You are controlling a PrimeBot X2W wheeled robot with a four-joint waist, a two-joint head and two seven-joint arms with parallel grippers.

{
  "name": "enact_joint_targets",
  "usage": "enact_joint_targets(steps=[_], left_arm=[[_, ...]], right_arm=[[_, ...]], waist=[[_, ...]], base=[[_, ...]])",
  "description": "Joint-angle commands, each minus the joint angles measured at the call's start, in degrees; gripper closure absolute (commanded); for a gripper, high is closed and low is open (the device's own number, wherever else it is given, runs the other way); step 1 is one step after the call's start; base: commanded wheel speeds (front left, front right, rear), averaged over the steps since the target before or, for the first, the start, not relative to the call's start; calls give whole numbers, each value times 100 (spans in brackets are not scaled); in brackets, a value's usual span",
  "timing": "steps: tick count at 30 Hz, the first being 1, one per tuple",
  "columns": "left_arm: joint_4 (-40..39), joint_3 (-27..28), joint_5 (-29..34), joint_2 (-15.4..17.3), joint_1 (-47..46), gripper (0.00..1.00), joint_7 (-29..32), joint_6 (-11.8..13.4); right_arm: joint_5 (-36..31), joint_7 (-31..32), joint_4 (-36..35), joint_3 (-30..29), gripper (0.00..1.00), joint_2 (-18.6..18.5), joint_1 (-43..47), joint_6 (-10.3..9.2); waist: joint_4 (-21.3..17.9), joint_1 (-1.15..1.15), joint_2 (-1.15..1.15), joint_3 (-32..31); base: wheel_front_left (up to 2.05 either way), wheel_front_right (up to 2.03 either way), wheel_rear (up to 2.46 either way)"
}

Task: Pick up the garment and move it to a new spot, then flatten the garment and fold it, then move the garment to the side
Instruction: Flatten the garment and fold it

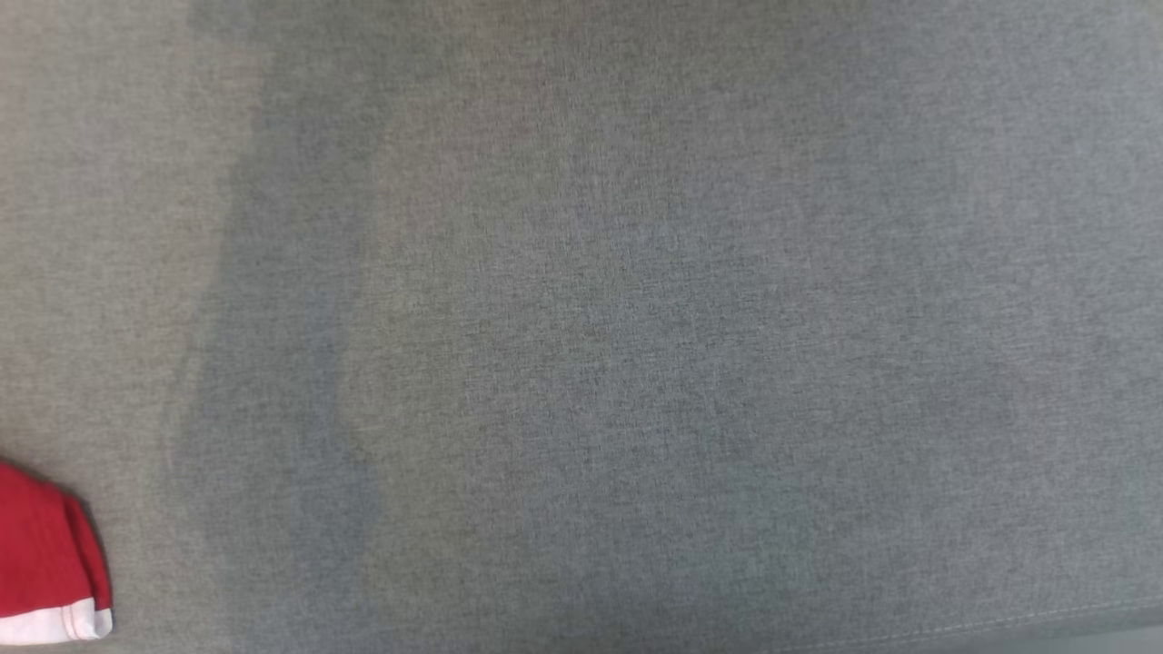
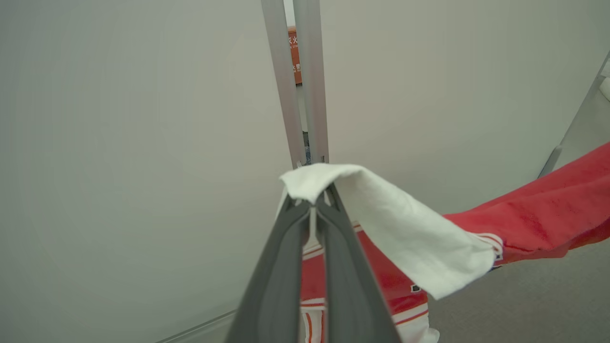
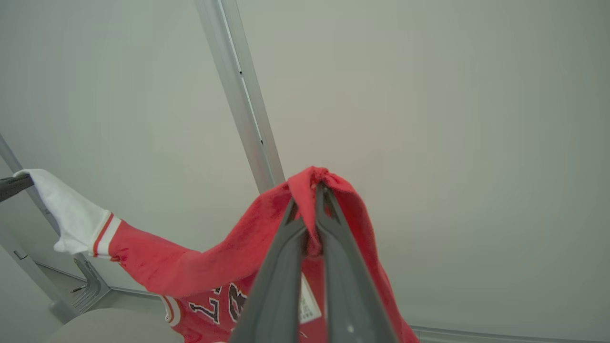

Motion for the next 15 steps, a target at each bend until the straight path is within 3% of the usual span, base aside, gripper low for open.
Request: enact_joint_targets(steps=[1, 6, 15], left_arm=[[-77, -149, -231, 156, 415, 100, 49, -15], [-538, -664, -1012, 573, 1808, 100, 354, -15], [-2114, -1284, -2346, 1782, 4338, 100, 1380, -16]], right_arm=[[169, 4, -54, 147, 100, -79, 365, 0], [712, 154, -290, 754, 100, -293, 1689, 0], [1579, 853, -1163, 1788, 100, -955, 3682, -1]], waist=[[29, -1, 0, -390], [20, -1, 0, -1091], [-24, -1, 0, -2305]], base=[[0, 0, 0], [0, 0, 0], [0, 0, 0]])
